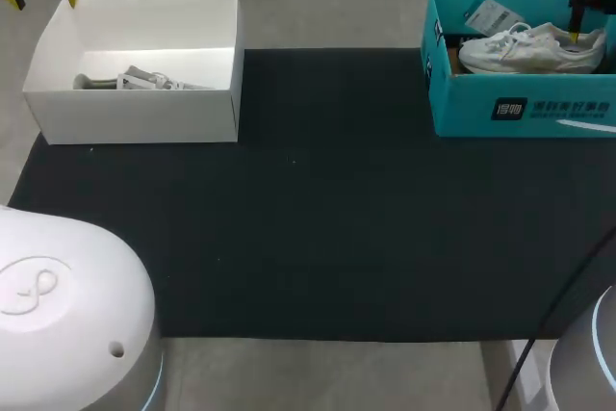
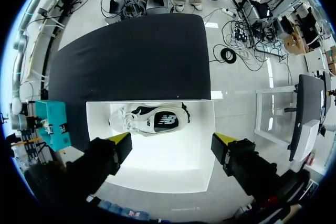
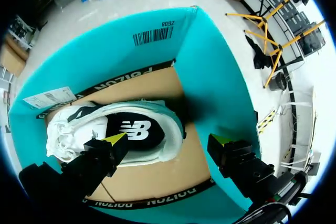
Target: Take the shoe out of the shoebox, open the shoe tongue, remove and reinsert the insole, then place the shoe into the shoebox
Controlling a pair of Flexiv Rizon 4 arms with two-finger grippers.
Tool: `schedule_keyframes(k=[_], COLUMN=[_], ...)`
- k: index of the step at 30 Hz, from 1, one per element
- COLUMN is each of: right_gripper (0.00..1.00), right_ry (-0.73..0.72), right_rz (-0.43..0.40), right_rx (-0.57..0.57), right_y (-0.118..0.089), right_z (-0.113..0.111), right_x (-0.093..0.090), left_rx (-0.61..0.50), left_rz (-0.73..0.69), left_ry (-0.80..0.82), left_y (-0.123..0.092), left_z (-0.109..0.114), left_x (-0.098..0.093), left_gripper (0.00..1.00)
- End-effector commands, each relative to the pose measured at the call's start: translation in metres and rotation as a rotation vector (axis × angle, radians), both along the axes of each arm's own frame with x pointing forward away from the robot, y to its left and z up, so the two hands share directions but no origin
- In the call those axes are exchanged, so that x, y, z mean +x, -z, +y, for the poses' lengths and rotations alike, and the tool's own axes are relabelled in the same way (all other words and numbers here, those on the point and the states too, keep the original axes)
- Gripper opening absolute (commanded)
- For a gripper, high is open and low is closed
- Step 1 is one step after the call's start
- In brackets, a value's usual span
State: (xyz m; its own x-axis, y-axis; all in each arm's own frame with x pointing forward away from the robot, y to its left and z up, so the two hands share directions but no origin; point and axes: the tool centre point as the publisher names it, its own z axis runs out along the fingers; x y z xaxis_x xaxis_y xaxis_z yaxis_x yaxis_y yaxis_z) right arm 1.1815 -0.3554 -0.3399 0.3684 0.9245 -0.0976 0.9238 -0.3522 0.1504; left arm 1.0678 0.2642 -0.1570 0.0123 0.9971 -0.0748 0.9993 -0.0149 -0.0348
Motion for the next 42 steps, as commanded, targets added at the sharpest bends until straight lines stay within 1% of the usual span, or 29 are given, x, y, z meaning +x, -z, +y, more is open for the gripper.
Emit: schedule_keyframes(k=[1,9,12,13,14,15,16,17,18,20,21,28,35,38,42], right_gripper=[1.00,1.00,1.00,0.94,0.82,0.62,0.45,0.36,0.31,0.05,0.00,0.00,0.00,0.00,0.00], right_ry=[0.001,-0.005,-0.012,-0.015,-0.017,-0.019,-0.019,-0.017,-0.016,-0.014,-0.012,0.017,0.071,0.095,0.140], right_rz=[0.094,0.160,0.173,0.176,0.181,0.183,0.186,0.190,0.192,0.193,0.195,0.200,0.172,0.156,0.117], right_rx=[0.033,0.045,0.045,0.045,0.044,0.042,0.043,0.043,0.042,0.041,0.037,-0.005,-0.048,-0.054,-0.012], right_y=[0.013,0.039,0.041,0.043,0.044,0.046,0.047,0.047,0.047,0.047,0.047,0.044,0.031,0.020,0.004], right_z=[-0.004,-0.003,-0.001,-0.001,-0.001,-0.002,-0.002,-0.001,-0.001,-0.001,-0.002,-0.007,-0.011,-0.012,-0.013], right_x=[0.013,0.011,0.010,0.010,0.011,0.011,0.011,0.010,0.009,0.009,0.008,0.001,-0.006,-0.010,-0.014], left_rx=[0.001,0.001,0.001,0.001,0.001,0.001,0.001,0.001,0.001,0.001,0.001,0.001,0.001,0.001,0.001], left_rz=[0.000,0.000,0.000,0.000,0.000,0.000,0.000,0.000,0.000,0.000,0.000,0.000,0.000,0.000,0.000], left_ry=[0.001,0.001,0.001,0.001,0.001,0.001,0.001,0.001,0.001,0.001,0.001,0.001,0.001,0.001,0.001], left_y=[0.000,0.000,0.000,0.000,0.000,0.000,0.000,0.000,0.000,0.000,0.000,0.000,0.000,0.000,0.000], left_z=[0.000,0.000,0.000,0.000,0.000,0.000,0.000,0.000,0.000,0.000,0.000,0.000,0.000,0.000,0.000], left_x=[0.000,0.000,0.000,0.000,0.000,0.000,0.000,0.000,0.000,0.000,0.000,0.000,0.000,0.000,0.000], left_gripper=[1.00,1.00,1.00,1.00,1.00,1.00,1.00,1.00,1.00,1.00,1.00,1.00,1.00,1.00,1.00])
